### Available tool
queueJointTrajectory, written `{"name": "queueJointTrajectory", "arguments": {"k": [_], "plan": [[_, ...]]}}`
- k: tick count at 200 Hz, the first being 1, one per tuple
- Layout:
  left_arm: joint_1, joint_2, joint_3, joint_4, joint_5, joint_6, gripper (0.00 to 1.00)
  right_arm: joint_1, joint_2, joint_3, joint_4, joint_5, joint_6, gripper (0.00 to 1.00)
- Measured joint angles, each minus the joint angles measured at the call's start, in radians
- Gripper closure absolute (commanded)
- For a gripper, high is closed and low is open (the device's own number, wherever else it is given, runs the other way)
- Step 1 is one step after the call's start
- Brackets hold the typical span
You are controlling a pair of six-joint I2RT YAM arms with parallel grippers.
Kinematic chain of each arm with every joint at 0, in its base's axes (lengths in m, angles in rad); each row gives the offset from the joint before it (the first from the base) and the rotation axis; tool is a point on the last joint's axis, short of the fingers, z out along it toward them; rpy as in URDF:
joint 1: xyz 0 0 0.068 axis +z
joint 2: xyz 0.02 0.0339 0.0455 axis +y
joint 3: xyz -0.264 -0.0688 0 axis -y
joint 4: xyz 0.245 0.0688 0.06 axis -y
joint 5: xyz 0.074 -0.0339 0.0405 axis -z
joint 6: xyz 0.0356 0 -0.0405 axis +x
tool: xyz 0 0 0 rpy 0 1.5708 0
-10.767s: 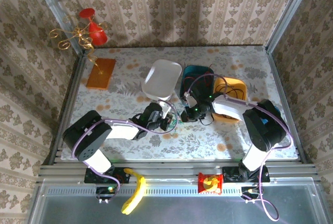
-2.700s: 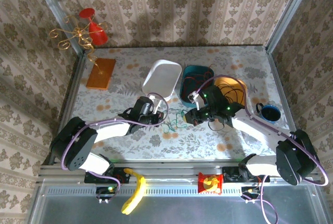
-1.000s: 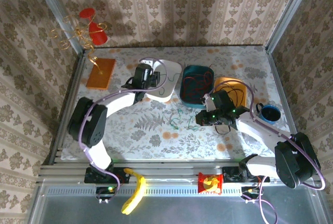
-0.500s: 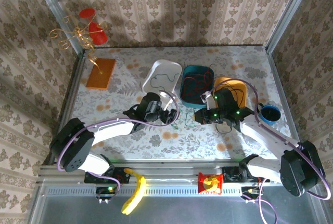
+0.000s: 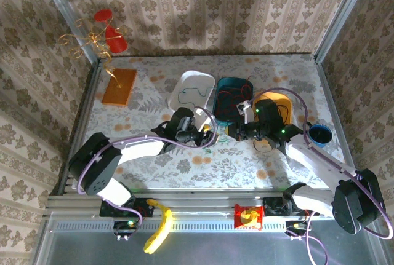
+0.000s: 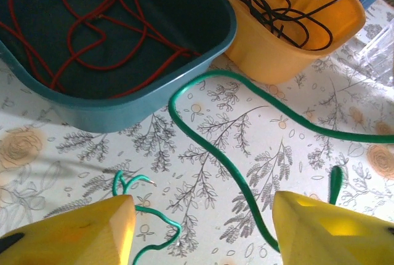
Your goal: Untangle the cables
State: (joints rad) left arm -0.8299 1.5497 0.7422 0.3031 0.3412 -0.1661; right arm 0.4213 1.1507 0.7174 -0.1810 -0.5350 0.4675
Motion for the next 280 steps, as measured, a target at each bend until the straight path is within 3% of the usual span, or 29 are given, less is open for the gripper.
{"name": "queueJointTrajectory", "arguments": {"k": [20,44,59,107,117,136,148,200,236,257,267,280], "plan": [[0.000,0.021,0.007,0.006,0.014,-0.010,0.59,0.000,0.000,0.002,0.010,0.003,0.008,1.00],[0.000,0.040,0.019,0.022,0.026,-0.026,0.88,0.000,0.000,0.002,0.019,0.010,0.013,1.00],[0.000,0.043,0.020,0.033,0.022,-0.033,1.00,0.000,-0.001,0.002,0.021,0.028,0.016,1.00],[0.035,0.024,0.005,0.051,-0.043,-0.071,1.00,-0.008,-0.035,0.002,0.021,0.094,0.017,0.99],[0.046,0.005,-0.002,0.050,-0.050,-0.078,1.00,-0.009,-0.034,0.002,0.020,0.101,0.017,0.92],[0.066,-0.040,-0.014,0.054,-0.062,-0.094,1.00,-0.009,-0.030,0.002,0.016,0.126,0.024,0.66],[0.087,-0.066,-0.022,0.061,-0.076,-0.107,1.00,-0.009,-0.027,0.002,0.011,0.148,0.024,0.60],[0.192,-0.102,-0.007,0.065,-0.254,-0.163,1.00,-0.009,-0.007,-0.011,-0.011,0.297,0.046,0.59],[0.249,0.027,0.165,0.020,-0.385,-0.153,1.00,-0.011,0.028,-0.043,-0.013,0.316,0.064,0.59],[0.267,0.116,0.261,0.010,-0.436,-0.124,0.51,-0.010,0.029,-0.051,-0.021,0.313,0.063,0.58],[0.268,0.145,0.292,-0.001,-0.459,-0.115,0.39,-0.005,0.029,-0.051,-0.025,0.311,0.060,0.58],[0.268,0.160,0.307,-0.011,-0.480,-0.103,0.31,0.008,0.029,-0.051,-0.035,0.311,0.052,0.58]]}}
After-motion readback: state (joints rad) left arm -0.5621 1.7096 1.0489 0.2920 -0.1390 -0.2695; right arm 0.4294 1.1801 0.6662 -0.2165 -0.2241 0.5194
